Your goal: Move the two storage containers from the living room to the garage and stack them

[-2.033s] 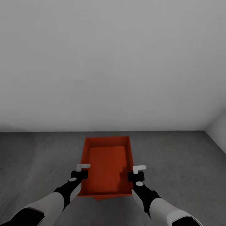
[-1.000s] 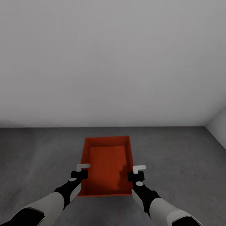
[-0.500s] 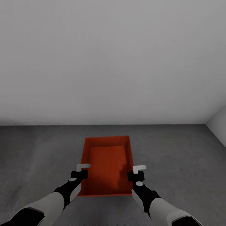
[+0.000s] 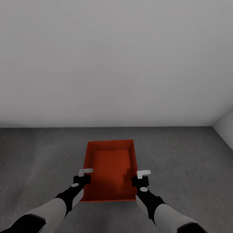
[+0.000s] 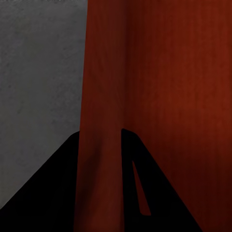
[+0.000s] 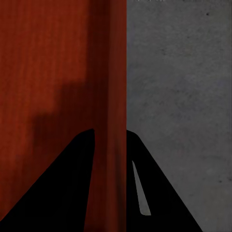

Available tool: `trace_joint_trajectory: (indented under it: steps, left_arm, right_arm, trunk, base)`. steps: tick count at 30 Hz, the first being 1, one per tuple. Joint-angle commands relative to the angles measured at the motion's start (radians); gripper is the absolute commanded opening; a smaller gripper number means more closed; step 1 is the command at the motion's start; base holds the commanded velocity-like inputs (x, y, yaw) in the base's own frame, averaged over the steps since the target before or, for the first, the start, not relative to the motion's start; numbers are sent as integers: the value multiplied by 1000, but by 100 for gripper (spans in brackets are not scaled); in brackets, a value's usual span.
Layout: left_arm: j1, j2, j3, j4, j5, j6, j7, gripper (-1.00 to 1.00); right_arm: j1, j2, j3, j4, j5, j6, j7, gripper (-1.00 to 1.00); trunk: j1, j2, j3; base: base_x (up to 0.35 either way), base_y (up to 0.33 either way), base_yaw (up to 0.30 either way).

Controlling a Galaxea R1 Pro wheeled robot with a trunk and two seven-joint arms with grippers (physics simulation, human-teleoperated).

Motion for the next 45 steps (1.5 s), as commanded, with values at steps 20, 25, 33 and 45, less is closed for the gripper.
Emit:
trace_joint_trajectory:
  steps: [20,25,33,45]
  left_arm:
    - [0,8,-51,1,66,-25,-4,-100]
    - [0,7,-46,-2,61,-26,-2,-100]
    - [0,5,-42,-7,56,-25,0,-100]
    - [0,35,8,-9,34,-26,-1,-100]
  right_arm:
    - [-1,-6,-48,-3,73,-6,5,-100]
    - [-1,-6,-60,-6,86,-6,8,-100]
    - [-1,-6,-85,-11,110,-6,15,-100]
    - [-1,-7,-20,15,-18,-6,-16,-100]
  trunk:
    - [0,-1,-1]
    - [0,-1,-1]
    - [0,-1,-1]
    - [0,-1,-1]
  base:
    - [0,0,0]
    - [0,0,0]
    - [53,31,0]
    - [249,187,0]
